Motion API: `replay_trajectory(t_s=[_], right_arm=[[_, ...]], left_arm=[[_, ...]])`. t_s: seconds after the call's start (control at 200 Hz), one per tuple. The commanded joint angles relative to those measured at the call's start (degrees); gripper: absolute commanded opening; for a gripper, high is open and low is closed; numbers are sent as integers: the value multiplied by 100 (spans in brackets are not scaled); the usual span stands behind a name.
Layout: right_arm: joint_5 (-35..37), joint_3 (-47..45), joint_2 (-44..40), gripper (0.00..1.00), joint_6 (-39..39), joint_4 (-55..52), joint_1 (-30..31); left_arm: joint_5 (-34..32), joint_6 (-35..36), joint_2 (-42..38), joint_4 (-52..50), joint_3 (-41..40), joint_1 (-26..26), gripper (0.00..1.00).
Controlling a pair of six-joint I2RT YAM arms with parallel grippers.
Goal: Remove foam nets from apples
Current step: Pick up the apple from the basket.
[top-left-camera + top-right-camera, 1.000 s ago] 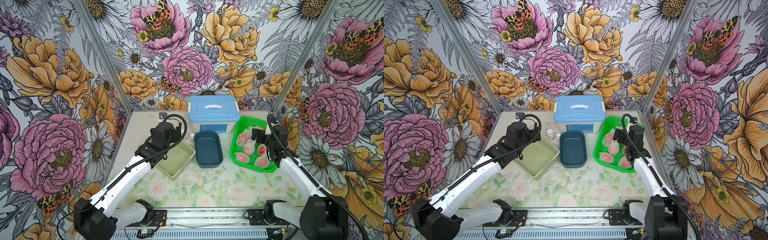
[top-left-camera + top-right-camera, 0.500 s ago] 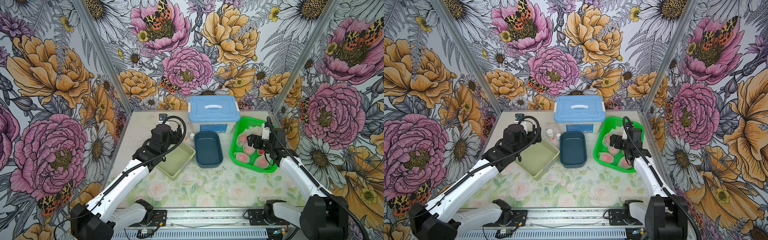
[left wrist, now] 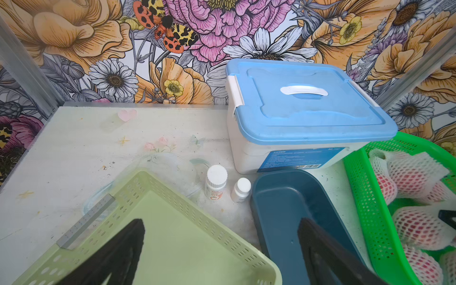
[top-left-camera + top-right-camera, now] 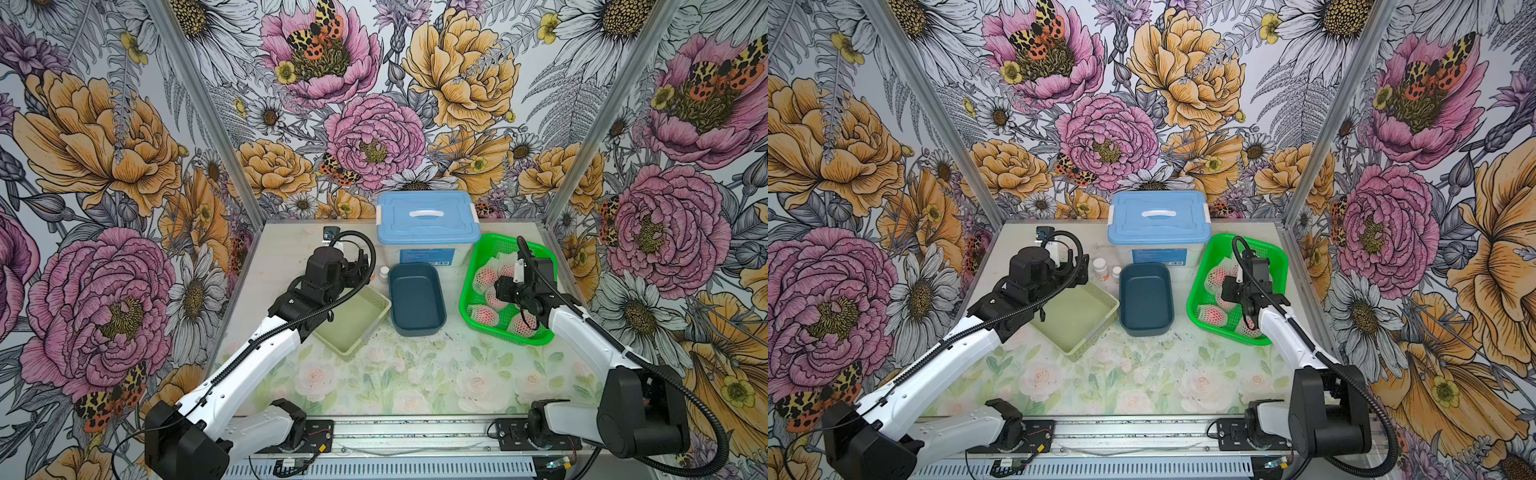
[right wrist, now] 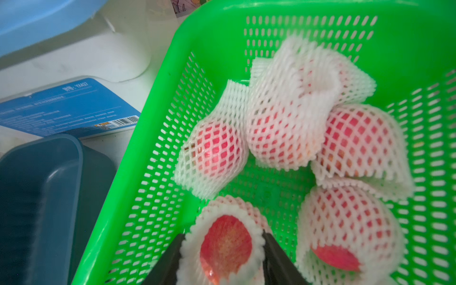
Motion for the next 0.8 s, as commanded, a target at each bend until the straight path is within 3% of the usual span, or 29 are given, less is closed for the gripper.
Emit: replay_trajectory(t_s=[0.0, 0.145, 0.245, 0.335, 0.601, 0.796], right_arm=[[179, 199, 224, 43, -42, 107, 11], [200, 341, 455, 24, -62, 156, 11], [123, 385, 352, 0, -104, 183, 11], [-31, 408, 137, 0, -148, 188, 6], [-1132, 419, -952, 0, -198, 239, 20], [-2668, 839, -1237, 0, 199, 238, 2]], left_arm=[[325, 31, 13, 219, -76, 17, 99], [577, 57, 29, 232, -15, 16, 99], [725, 118, -13, 232, -19, 6, 99], [861, 174, -85, 303, -61, -4, 99], [2078, 300, -159, 1194, -284, -232, 99], [2863, 807, 348, 1546, 16, -803, 99]])
